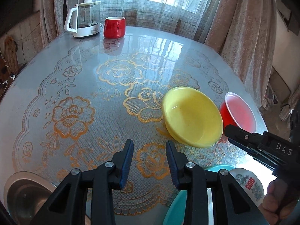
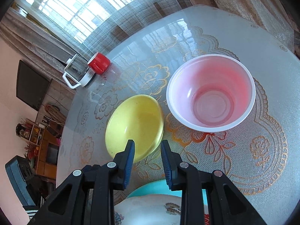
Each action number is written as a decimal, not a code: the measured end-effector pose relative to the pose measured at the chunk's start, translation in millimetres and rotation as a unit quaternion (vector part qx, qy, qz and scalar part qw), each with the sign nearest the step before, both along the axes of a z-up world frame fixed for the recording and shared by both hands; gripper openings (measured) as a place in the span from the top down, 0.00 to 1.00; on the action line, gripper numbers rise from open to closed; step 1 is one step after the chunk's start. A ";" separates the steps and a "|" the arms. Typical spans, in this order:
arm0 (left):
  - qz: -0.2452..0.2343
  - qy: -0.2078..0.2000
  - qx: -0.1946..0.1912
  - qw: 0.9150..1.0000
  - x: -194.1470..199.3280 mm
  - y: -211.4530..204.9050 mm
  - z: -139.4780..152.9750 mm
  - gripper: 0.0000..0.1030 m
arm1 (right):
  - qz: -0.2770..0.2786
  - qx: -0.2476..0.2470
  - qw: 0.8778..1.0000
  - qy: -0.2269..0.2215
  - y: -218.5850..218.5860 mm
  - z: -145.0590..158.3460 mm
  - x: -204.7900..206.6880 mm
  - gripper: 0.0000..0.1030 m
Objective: Organize plates and bowls
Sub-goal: 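Grip the yellow bowl's rim with the right gripper and lift it, then carry the yellow bowl over the steel basin and lower it in, then open the right gripper to release the yellow bowl in the basin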
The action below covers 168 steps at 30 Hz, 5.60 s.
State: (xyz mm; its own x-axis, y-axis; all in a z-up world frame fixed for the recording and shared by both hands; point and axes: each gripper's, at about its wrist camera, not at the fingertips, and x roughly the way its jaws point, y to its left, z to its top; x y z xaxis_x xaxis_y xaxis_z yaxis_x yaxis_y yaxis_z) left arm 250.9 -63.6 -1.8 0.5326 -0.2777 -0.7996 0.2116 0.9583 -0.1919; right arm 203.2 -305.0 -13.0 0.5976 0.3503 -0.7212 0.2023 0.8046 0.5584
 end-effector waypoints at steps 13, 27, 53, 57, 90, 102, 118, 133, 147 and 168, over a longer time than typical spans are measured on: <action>0.000 0.015 -0.017 1.000 30.1 -26.4 -9.1 0.78 | 0.010 -0.011 1.000 0.011 6.7 -15.7 12.6 0.75; -0.027 -0.028 0.002 0.999 8.8 -32.8 6.6 0.83 | 0.024 -0.029 0.999 -0.002 13.3 -10.0 9.7 0.82; -0.031 -0.096 -0.042 0.994 -109.9 8.4 55.7 0.82 | 0.094 -0.060 0.989 -0.094 38.7 39.1 -82.2 0.82; -0.027 -0.102 -0.048 0.993 -123.6 13.1 61.0 0.82 | 0.095 -0.056 0.989 -0.100 40.4 42.0 -94.9 0.82; 0.057 -0.109 -0.068 0.990 -176.8 118.7 56.9 0.82 | 0.198 -0.045 0.973 -0.107 137.0 42.4 -105.5 0.82; 0.123 -0.080 -0.071 0.987 -186.9 171.4 30.6 0.81 | 0.260 -0.052 0.961 -0.082 196.8 26.7 -96.4 0.82; 0.151 -0.034 -0.058 0.986 -175.6 193.3 -2.7 0.81 | 0.286 -0.076 0.955 -0.028 236.7 1.0 -82.7 0.81; 0.148 -0.038 -0.043 0.987 -173.7 189.6 0.0 0.75 | 0.270 -0.096 0.957 -0.043 229.0 9.6 -92.3 0.73; 0.144 -0.055 -0.011 0.988 -180.5 180.9 0.8 0.75 | 0.274 -0.088 0.956 -0.055 223.5 11.5 -95.1 0.73; 0.100 -0.074 0.014 0.992 -191.2 143.8 12.1 0.72 | 0.231 -0.068 0.967 -0.076 188.1 21.3 -109.1 0.73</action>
